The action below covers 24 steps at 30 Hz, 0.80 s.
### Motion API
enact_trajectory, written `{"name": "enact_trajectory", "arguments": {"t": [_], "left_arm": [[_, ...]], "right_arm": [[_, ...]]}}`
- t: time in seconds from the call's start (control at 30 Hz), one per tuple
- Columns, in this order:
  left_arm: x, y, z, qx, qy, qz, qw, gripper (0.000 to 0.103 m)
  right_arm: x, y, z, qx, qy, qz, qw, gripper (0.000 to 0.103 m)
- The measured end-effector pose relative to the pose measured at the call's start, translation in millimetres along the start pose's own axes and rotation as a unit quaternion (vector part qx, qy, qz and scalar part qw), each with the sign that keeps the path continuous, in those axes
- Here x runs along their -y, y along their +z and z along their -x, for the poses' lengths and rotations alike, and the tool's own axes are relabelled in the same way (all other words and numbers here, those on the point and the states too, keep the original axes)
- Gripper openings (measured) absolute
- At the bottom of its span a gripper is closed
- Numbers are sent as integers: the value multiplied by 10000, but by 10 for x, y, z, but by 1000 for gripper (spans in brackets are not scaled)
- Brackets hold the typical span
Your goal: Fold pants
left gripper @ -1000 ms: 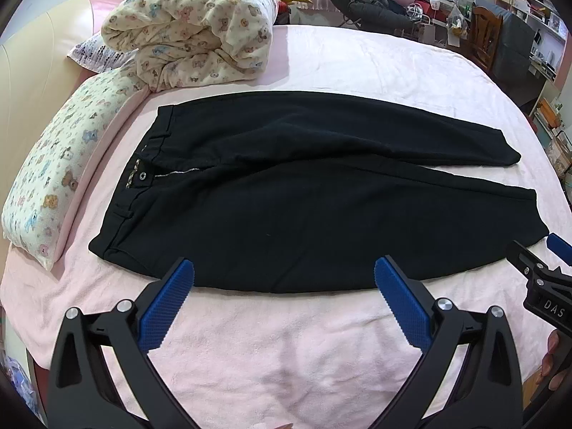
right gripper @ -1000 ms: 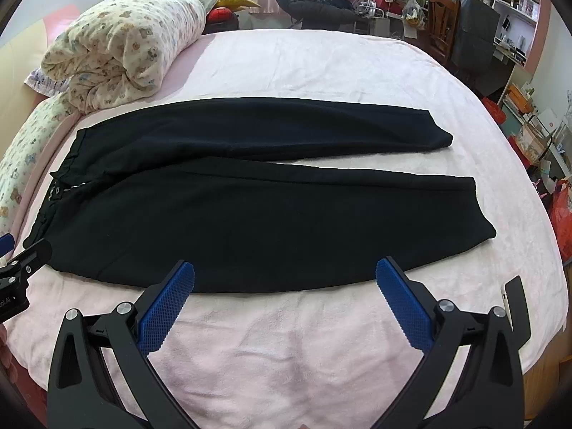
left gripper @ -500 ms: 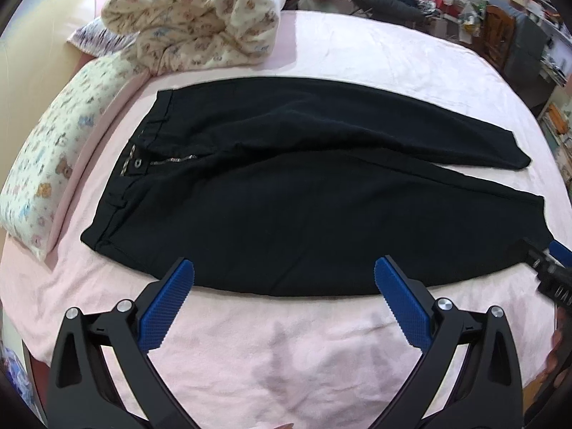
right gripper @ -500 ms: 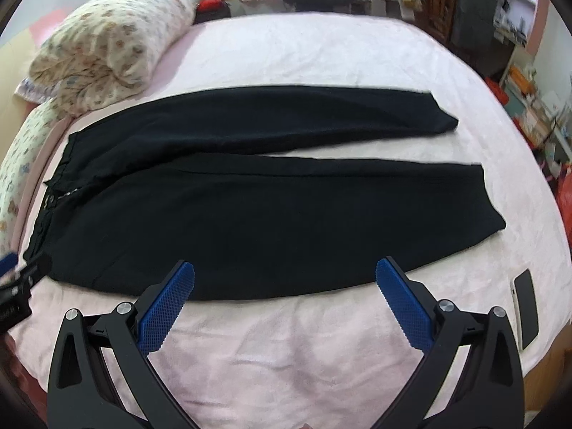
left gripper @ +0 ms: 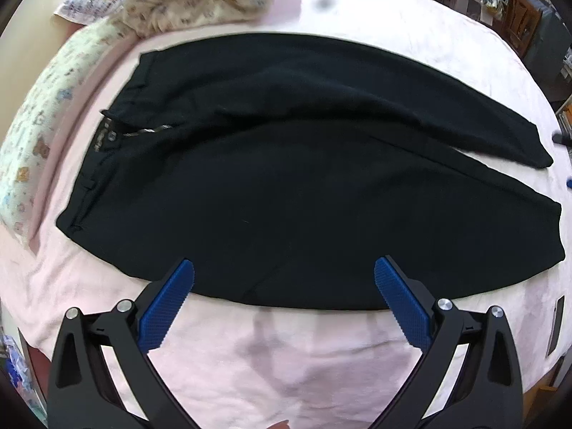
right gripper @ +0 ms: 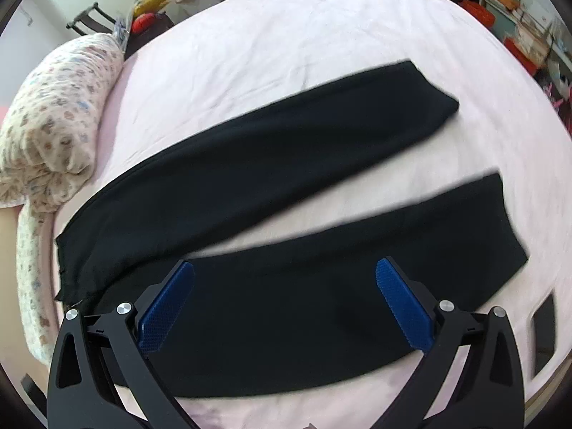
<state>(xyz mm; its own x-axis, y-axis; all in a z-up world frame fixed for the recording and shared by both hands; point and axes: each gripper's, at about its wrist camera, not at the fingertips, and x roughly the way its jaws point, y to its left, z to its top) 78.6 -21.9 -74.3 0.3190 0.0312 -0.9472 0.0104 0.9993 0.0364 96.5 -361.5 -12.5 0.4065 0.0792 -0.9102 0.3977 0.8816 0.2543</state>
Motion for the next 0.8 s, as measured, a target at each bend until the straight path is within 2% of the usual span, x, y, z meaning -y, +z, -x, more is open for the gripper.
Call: {"name": "enact_trajectory", "arguments": {"t": [0.1, 0.17, 0.3, 0.37, 0.4, 0.43, 0.47, 0.53, 0.6, 0.7, 0.8], "left_arm": [[73, 18, -51, -22, -72, 79, 9999, 101], [122, 24, -89, -64, -43, 82, 9999, 101], [235, -12, -200, -317, -84, 104, 9994, 101], [269, -55, -254, -424, -121, 127, 9989, 101], [274, -72, -276, -465, -127, 137, 9987, 101], [281, -98, -301, -525, -115, 156, 9984, 101], [285, -130, -337, -625, -116, 175, 9978, 101], [283, -178, -396, -796, -150, 198, 9965, 101], [264, -232, -447, -950, -211, 233, 9950, 101], [217, -305, -523, -1162, -277, 348, 9922, 101], [140, -351, -586, -1366, -472, 610, 9876, 101]], "right_arm": [[23, 331, -118, -33, -127, 127, 9998, 102], [100, 602, -253, -168, -125, -4, 9998, 102], [434, 1135, -598, -612, -42, -1070, 9924, 102], [695, 1365, -800, -800, 125, -2010, 9762, 98], [845, 1458, -908, -868, 214, -2573, 9622, 89], [946, 1510, -984, -892, 251, -2967, 9505, 85], [1018, 1551, -1050, -912, 237, -3256, 9408, 79], [1085, 1623, -1195, -1021, 43, -3559, 9289, 78], [1076, 1724, -1308, -1058, -162, -3505, 9304, 68], [934, 1886, -1460, -1004, -556, -3213, 9400, 68], [831, 1963, -1566, -1006, -855, -3147, 9400, 68]]}}
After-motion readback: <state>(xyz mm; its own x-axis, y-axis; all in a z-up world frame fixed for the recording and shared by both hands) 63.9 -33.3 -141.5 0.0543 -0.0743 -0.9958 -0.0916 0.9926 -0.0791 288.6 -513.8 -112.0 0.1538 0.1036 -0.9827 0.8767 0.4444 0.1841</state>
